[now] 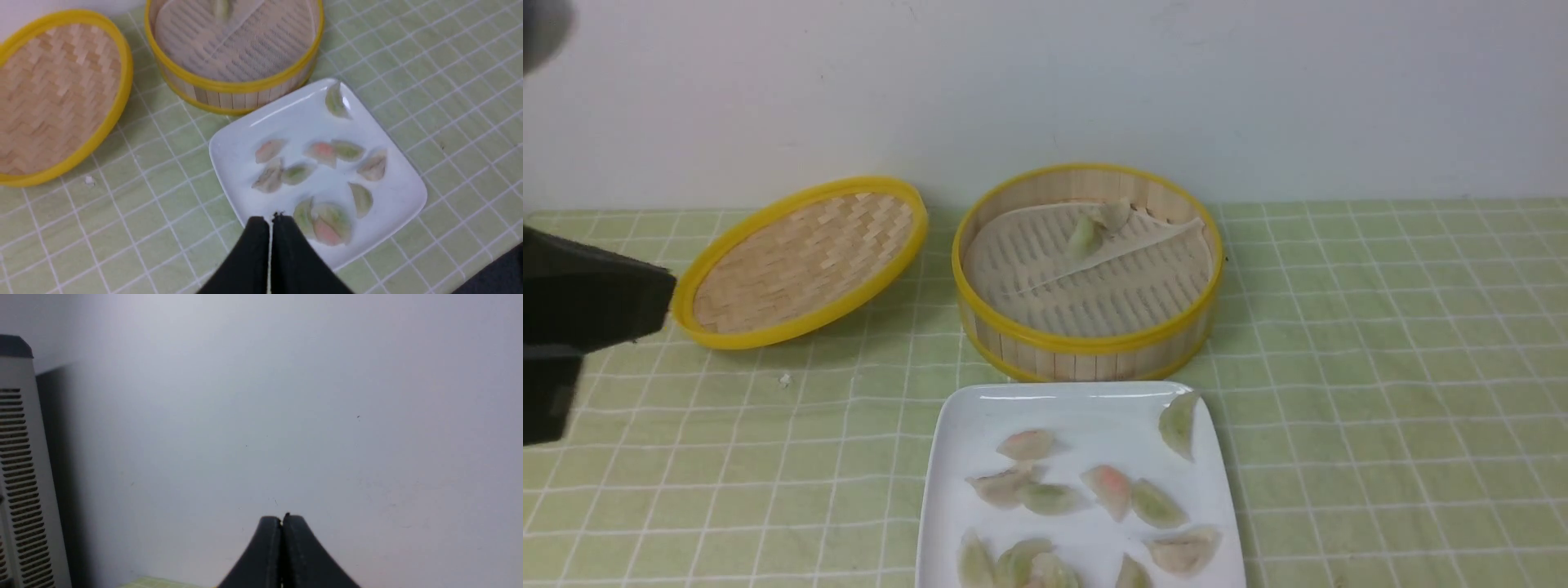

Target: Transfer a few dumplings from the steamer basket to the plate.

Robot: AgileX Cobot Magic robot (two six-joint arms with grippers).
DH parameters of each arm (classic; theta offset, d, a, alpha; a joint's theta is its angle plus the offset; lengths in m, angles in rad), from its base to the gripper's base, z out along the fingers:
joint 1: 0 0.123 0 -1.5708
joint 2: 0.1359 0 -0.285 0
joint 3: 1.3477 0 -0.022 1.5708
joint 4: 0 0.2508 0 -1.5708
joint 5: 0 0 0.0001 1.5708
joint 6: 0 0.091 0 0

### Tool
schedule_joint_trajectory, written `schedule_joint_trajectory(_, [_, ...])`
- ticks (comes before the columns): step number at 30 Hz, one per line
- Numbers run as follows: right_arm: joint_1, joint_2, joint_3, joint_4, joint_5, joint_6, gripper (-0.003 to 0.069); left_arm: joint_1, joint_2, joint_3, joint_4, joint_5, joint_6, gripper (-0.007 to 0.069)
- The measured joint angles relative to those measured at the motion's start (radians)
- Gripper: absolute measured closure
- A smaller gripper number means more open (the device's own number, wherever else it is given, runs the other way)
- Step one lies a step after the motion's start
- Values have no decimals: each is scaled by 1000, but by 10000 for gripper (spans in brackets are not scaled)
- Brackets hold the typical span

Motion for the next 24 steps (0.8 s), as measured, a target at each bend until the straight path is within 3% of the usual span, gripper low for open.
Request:
schedule_joint_trajectory(12, [0,0,1,0,-1,2,673,0,-455,288,58,-258,-15,631])
schedule_joint_trajectory(24, [0,0,1,0,-1,2,673,0,-538,307,46,-254,-17,631])
